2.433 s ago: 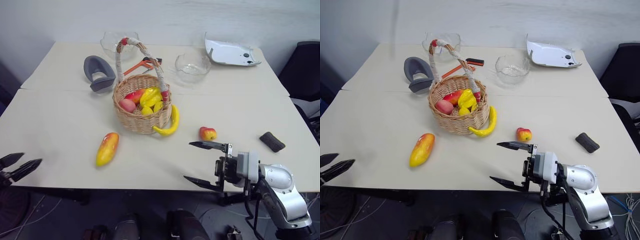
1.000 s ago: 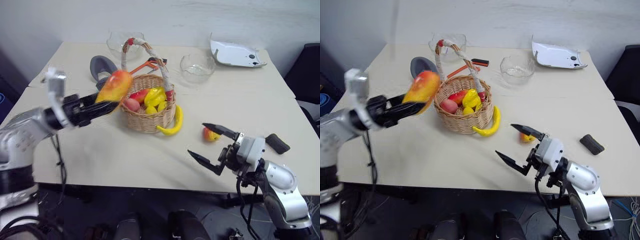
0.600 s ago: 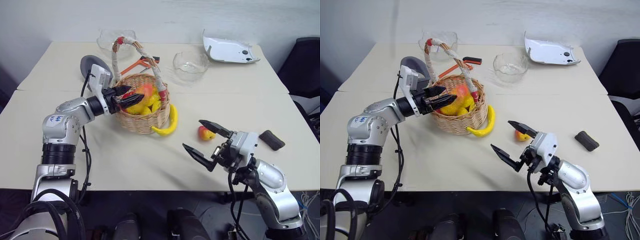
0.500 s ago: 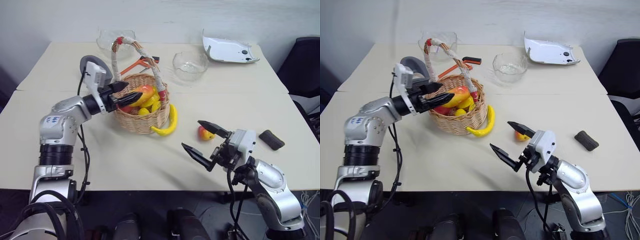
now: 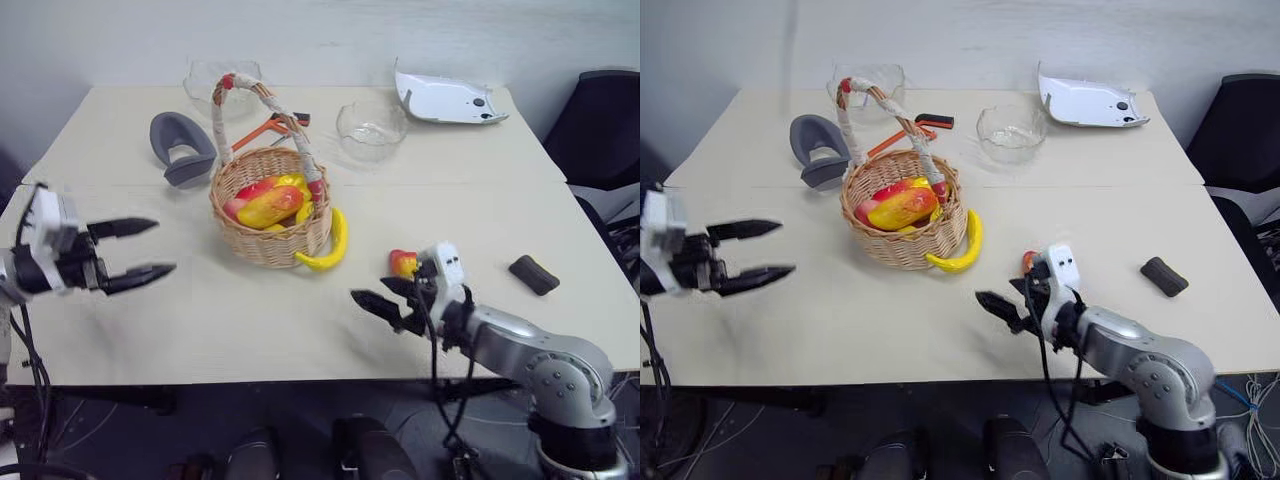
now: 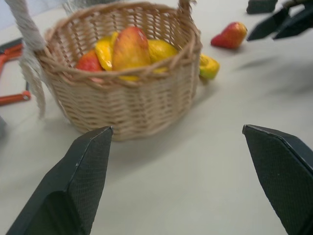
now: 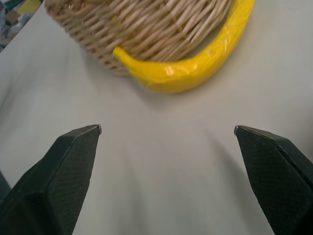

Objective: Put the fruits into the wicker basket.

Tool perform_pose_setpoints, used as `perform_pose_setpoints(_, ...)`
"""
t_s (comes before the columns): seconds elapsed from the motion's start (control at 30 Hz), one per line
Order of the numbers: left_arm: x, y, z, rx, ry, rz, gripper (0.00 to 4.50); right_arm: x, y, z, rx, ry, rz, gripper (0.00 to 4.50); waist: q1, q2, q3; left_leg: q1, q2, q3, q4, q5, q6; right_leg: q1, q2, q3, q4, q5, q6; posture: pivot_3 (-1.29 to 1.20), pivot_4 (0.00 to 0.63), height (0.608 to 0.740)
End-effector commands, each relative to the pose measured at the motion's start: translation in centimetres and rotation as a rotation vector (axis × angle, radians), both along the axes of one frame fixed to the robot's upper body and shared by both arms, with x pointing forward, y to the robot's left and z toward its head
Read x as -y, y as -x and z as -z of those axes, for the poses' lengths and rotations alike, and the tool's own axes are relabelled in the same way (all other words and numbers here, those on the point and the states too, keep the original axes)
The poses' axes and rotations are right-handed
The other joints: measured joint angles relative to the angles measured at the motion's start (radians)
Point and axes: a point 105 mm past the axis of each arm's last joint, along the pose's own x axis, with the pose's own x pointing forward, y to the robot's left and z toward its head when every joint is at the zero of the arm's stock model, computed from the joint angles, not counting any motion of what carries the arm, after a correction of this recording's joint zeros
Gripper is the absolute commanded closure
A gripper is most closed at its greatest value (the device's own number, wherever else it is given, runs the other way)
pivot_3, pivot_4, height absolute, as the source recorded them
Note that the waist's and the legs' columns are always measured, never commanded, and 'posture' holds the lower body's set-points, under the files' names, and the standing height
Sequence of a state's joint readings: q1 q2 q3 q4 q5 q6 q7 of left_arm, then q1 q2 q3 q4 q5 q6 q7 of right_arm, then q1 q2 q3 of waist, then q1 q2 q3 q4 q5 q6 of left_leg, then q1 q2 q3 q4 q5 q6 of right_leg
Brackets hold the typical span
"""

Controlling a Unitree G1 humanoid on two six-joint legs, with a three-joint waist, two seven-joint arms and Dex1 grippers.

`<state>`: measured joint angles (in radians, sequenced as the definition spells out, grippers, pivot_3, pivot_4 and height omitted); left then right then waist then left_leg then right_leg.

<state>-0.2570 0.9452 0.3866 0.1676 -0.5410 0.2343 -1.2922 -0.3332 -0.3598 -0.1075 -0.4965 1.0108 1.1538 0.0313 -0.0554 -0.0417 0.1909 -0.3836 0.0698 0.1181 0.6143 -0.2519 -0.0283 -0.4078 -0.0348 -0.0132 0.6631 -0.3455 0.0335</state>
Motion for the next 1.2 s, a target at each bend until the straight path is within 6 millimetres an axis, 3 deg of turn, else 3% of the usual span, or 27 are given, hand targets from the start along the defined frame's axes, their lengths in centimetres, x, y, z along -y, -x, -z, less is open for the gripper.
perform_pose_setpoints(0.03, 1.4, 0.6, -1.4, 0.067, -0.002, 0.031, 0.04, -1.0, -2.3, -0.3, -0.012, -0.004, 0.074, 0.00, 0.001, -0.001, 0.000, -0.005, 0.000, 0.000, 0.001, 0.001, 0.001, -0.004, 0.000, 0.000, 0.001, 0.001, 0.001, 0.00, 0.150, 0.740)
perform_pose_setpoints(0.17, 2.1, 0.5, -1.2, 0.079, 0.026, 0.013, 0.04, -1.3, -5.3, -0.6, -0.007, 0.043, 0.193, 0.00, -0.002, 0.000, 0.000, -0.007, -0.002, 0.000, 0.002, 0.001, 0.002, -0.007, -0.002, 0.000, 0.001, 0.002, 0.003, 0.00, 0.150, 0.740)
perform_pose_setpoints(0.27, 2.5, 0.8, -0.9, 0.069, 0.042, 0.017, 0.04, -2.0, -6.3, -0.9, -0.018, 0.034, 0.231, 0.00, -0.006, 0.000, 0.000, -0.008, -0.003, 0.000, 0.002, 0.001, 0.003, -0.007, -0.002, 0.000, 0.000, 0.002, 0.003, 0.00, 0.150, 0.740)
perform_pose_setpoints(0.43, 3.2, 1.4, -0.7, 0.061, 0.066, 0.022, 0.04, -2.8, -6.6, 1.3, -0.117, 0.142, 0.214, 0.00, -0.016, 0.000, 0.000, -0.008, -0.003, 0.001, 0.001, 0.001, 0.003, -0.008, -0.002, 0.000, 0.000, 0.002, 0.004, 0.00, 0.150, 0.740)
perform_pose_setpoints(0.7, 3.3, 1.3, -0.3, 0.043, 0.079, 0.019, 0.04, -6.6, -5.8, 1.9, -0.196, 0.088, 0.075, 0.00, -0.035, 0.000, 0.000, -0.006, -0.003, 0.001, 0.001, 0.001, 0.002, -0.007, -0.002, 0.000, 0.003, 0.002, 0.003, 0.00, 0.150, 0.740)
perform_pose_setpoints(0.8, 3.6, 0.9, -0.4, 0.052, 0.085, 0.023, 0.00, -7.1, -6.0, 2.0, -0.199, 0.103, 0.052, 0.63, -0.037, 0.000, 0.000, -0.006, -0.003, 0.001, 0.001, 0.002, 0.002, -0.007, -0.002, 0.001, 0.005, 0.002, 0.003, 0.00, 0.150, 0.740)
perform_pose_setpoints(1.07, 4.1, 0.5, -0.1, 0.063, 0.106, 0.015, 0.00, -5.5, -6.0, 0.6, -0.157, 0.107, 0.018, 3.32, -0.034, 0.000, 0.000, -0.006, -0.003, 0.001, 0.000, 0.002, 0.002, -0.008, -0.002, 0.001, 0.004, 0.002, 0.003, 0.00, 0.150, 0.740)
perform_pose_setpoints(1.13, 4.2, 0.5, 0.1, 0.049, 0.118, 0.014, 0.00, -4.1, -5.2, -0.2, -0.155, 0.113, -0.066, 3.78, -0.029, 0.000, 0.000, -0.006, -0.003, 0.001, 0.000, 0.002, 0.002, -0.008, -0.002, 0.001, 0.004, 0.002, 0.003, 0.00, 0.150, 0.740)
perform_pose_setpoints(1.2, 4.3, 0.7, 0.3, 0.030, 0.127, 0.018, 0.00, -3.0, -4.2, -0.8, -0.165, 0.131, -0.154, 3.89, -0.026, 0.000, 0.000, -0.007, -0.003, 0.001, 0.000, 0.002, 0.003, -0.008, -0.003, 0.000, 0.002, 0.002, 0.003, 0.00, 0.150, 0.740)
